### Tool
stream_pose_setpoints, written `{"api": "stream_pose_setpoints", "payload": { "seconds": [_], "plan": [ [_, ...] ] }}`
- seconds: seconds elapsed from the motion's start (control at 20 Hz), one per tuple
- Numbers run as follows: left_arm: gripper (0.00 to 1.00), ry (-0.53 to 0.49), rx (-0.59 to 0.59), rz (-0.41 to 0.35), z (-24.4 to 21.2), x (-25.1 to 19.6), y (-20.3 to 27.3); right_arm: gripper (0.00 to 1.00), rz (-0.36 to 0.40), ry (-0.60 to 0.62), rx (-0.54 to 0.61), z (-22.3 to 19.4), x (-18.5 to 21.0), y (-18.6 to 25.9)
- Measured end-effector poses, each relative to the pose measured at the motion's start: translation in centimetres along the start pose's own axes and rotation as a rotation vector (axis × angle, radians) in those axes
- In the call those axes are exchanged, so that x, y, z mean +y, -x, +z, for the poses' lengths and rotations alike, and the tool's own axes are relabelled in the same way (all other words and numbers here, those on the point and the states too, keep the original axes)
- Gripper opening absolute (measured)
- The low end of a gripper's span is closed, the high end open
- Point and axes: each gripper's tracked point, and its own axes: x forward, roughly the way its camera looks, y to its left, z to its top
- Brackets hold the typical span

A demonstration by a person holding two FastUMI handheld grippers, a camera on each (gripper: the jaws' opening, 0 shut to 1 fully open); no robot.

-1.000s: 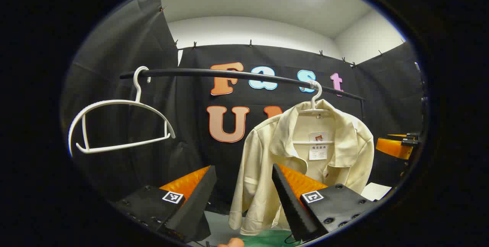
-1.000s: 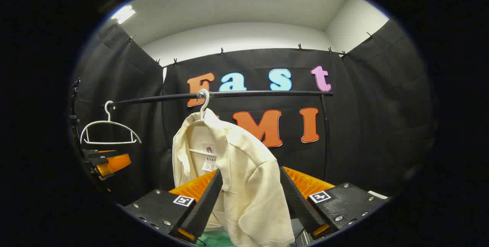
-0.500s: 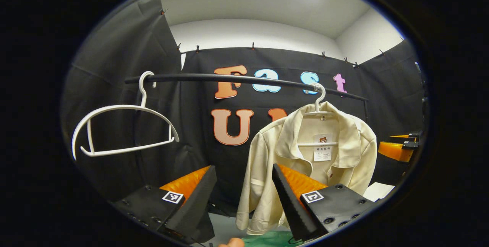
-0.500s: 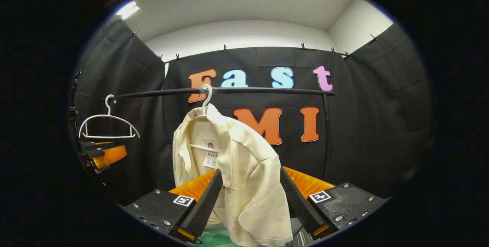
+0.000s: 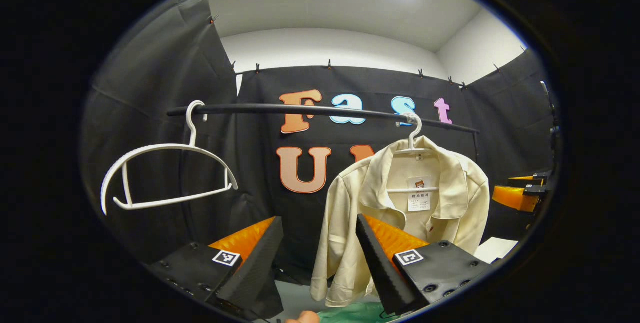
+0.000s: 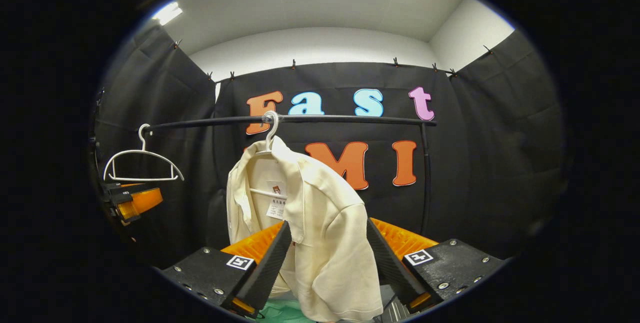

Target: Grasp the clothes on the hanger with both hands and then place them into the laundry hamper below.

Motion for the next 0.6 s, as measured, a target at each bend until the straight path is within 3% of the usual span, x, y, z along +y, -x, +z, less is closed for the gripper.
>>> {"api": "stream_pose_setpoints", "payload": {
  "seconds": [0.25, 0.3, 0.6],
  "plan": [
    [0.96, -0.019, 0.0, 0.004, -0.2, 0.3, 0.5, 0.94, 0.006, 0.023, -0.002, -0.9, 1.3, -0.8],
    [1.0, -0.02, 0.003, 0.001, -0.2, 0.3, 0.6, 0.93, 0.012, 0.018, 0.008, -1.3, 1.7, -1.2],
    [0.97, -0.052, -0.018, 0.04, -0.2, 1.9, 0.9, 0.94, 0.027, 0.001, 0.05, -4.0, 3.3, -3.7]
  ]
}}
